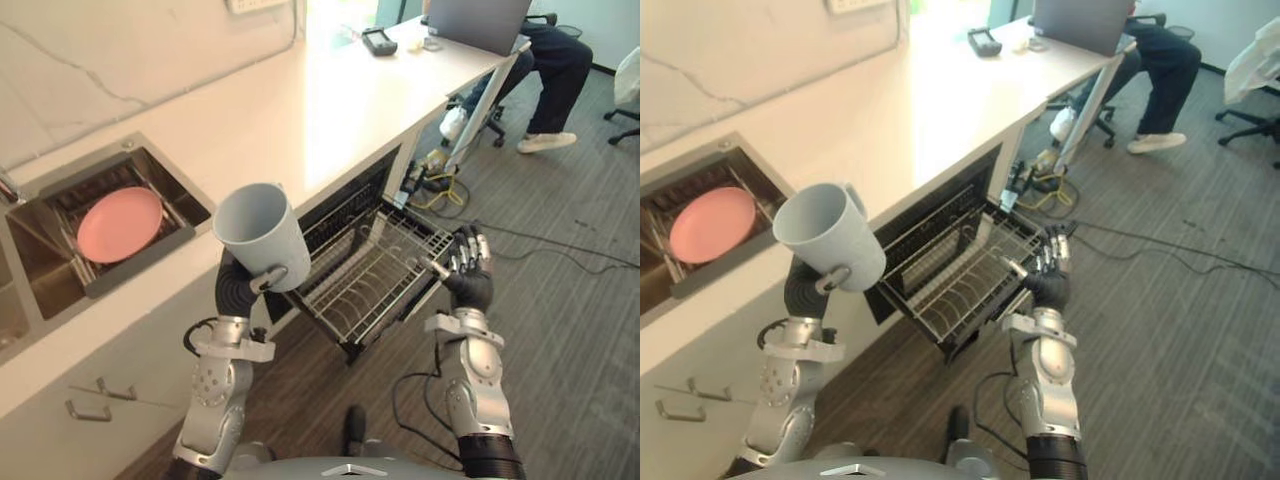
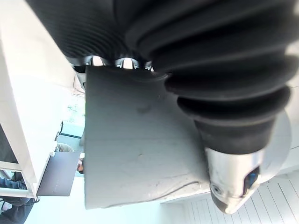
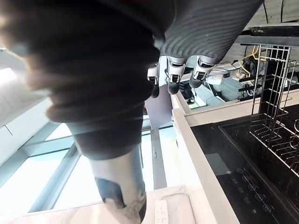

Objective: Walk over to the sink, pick up the cup, carry it to the dishwasher, place the cup inside the dishwasher, then close the dishwasher door

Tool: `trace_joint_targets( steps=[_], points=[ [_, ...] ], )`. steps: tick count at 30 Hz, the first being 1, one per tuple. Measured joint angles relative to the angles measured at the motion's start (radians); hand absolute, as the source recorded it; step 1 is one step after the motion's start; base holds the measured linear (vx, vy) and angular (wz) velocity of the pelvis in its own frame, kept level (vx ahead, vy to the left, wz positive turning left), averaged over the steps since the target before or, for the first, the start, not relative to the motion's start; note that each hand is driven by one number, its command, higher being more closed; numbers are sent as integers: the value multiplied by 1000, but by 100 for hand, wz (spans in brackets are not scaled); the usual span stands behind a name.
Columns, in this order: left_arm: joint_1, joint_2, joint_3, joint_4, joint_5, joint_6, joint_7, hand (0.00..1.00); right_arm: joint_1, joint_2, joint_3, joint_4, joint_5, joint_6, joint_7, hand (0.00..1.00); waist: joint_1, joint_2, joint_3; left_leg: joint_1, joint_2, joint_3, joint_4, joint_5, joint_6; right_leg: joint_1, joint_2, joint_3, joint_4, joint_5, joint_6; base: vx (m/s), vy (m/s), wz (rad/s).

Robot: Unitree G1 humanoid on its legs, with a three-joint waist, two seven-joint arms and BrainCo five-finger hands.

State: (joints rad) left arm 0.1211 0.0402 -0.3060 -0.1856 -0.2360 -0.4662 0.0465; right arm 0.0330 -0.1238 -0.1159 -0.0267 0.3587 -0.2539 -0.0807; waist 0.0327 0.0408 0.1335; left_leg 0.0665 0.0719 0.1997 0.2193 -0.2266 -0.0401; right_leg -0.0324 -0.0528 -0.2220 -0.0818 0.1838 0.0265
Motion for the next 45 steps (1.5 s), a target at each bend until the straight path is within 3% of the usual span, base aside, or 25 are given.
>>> trace_joint_targets(
  steps=[5, 10, 13, 14, 15, 16, 17, 18, 20, 21, 22, 23, 24, 26, 29, 34, 38, 45],
  points=[
    [-76, 1, 12, 0, 76, 1, 86, 100, 55, 0, 24, -59, 36, 12, 94, 0, -10, -13, -1, 5, -17, 25, -9, -15, 22, -11, -12, 23, -7, 1, 16, -31, 72, -16],
    [-91, -1, 1, 0, 118, 8, 151, 100, 81, 3, 24, -125, 49, 43, 123, 0, -11, -32, -8, -8, -27, 12, 7, -18, 27, -25, -16, 45, 3, 7, 21, 9, 46, -7],
    [-112, 0, -6, 2, 150, 13, 172, 100, 65, 10, 30, -133, 67, 53, 122, 0, -1, -33, -7, -13, -29, -5, 7, -18, 30, -86, -22, 35, 96, 10, 16, -55, 50, -22],
    [-117, 1, 1, 2, 171, 13, 190, 100, 56, 19, 41, -132, 66, 53, 125, 0, 0, -34, -7, -6, -26, 14, 7, -20, 35, -95, -12, 26, 103, 30, 5, -144, 3, -83],
    [-123, 7, 20, 2, 198, 13, 223, 100, 29, 40, 72, -131, 65, 52, 129, 0, 16, -24, -5, 1, 2, 78, -1, -23, 52, -94, 1, 28, 60, 94, 6, -166, 15, -87],
    [-125, 9, 26, 3, 203, 14, 231, 100, 22, 41, 80, -131, 65, 51, 130, 0, 21, -21, -1, 3, 8, 94, 0, -24, 54, -100, 4, 20, 81, 69, -21, -170, 28, -88],
    [-130, 14, 35, 7, 215, 25, 257, 100, 13, 35, 103, -132, 64, 50, 140, 0, 11, -19, -4, 3, 15, 106, 6, -24, 58, -127, -20, -15, 224, -49, -83, -75, 67, -33],
    [-131, 20, 39, 7, 221, 28, 280, 100, 12, 36, 109, -130, 60, 50, 144, 0, 6, -18, -4, 4, 20, 108, 7, -20, 53, -122, -44, -25, 300, -130, -58, -42, 59, -23],
    [-128, 21, 50, 7, 221, 28, 301, 100, 8, 37, 120, -128, 41, 51, 146, 0, 12, -19, -4, 2, 33, 113, 12, -10, 36, -74, -66, -42, 288, -176, 8, 2, 2, -11],
    [-126, 21, 62, 8, 221, 28, 309, 100, 3, 36, 125, -128, 38, 54, 147, 0, 12, -25, -7, 1, 37, 112, 14, -7, 32, -51, -66, -41, 254, -170, 24, 32, -88, -8],
    [-125, 23, 77, 9, 223, 28, 327, 100, -5, 36, 134, -128, 39, 59, 154, 0, 13, -36, -11, -10, 39, 112, 21, -6, 20, -7, -68, -41, 183, -129, 64, 51, -145, -5],
    [-124, 25, 86, 13, 247, 28, 345, 100, -21, 35, 138, -128, 44, 68, 169, 0, 15, -60, -19, -20, 40, 112, 33, -8, 7, 25, -66, -39, 119, -127, 79, 45, -177, -5],
    [-122, 24, 87, 21, 264, 28, 357, 100, -31, 32, 138, -128, 47, 75, 172, 0, 14, -58, -18, -25, 44, 111, 38, -7, 0, 36, -59, -42, 94, -127, 75, 31, -211, -3],
    [-115, 5, 76, 68, 341, 29, 400, 100, -51, 1, 137, -128, 73, 84, 190, 0, 1, -14, -12, -32, 73, 100, 39, 2, -22, 60, -25, -50, 40, -100, 49, -10, -199, 0],
    [-121, -16, 56, 85, 463, 34, 475, 100, -56, -36, 142, -142, 113, 85, 212, 0, -12, 0, -17, -27, 92, 100, 25, 17, -46, 71, 4, -43, 1, -80, 27, -24, -134, -11],
    [-172, -19, 28, 148, 592, 116, 567, 100, -58, -41, 147, -209, 145, 82, 256, 0, -35, -4, -16, 1, 76, 105, -35, 59, -45, 70, 2, -40, -7, -68, 20, -80, -41, -5],
    [-188, -20, 25, 176, 634, 173, 592, 100, -58, -32, 192, -265, 150, 80, 297, 0, -34, -21, -21, 5, 64, 104, -59, 82, -41, 63, -6, -42, -8, -66, 19, -91, 5, 2],
    [-207, -21, -21, 249, 693, 253, 602, 100, -55, 17, 277, -277, 264, 86, 360, 0, -34, -35, -36, -24, 55, 102, -67, 99, -37, 29, -15, -50, -8, -60, 23, -38, 11, 2]
  ],
)
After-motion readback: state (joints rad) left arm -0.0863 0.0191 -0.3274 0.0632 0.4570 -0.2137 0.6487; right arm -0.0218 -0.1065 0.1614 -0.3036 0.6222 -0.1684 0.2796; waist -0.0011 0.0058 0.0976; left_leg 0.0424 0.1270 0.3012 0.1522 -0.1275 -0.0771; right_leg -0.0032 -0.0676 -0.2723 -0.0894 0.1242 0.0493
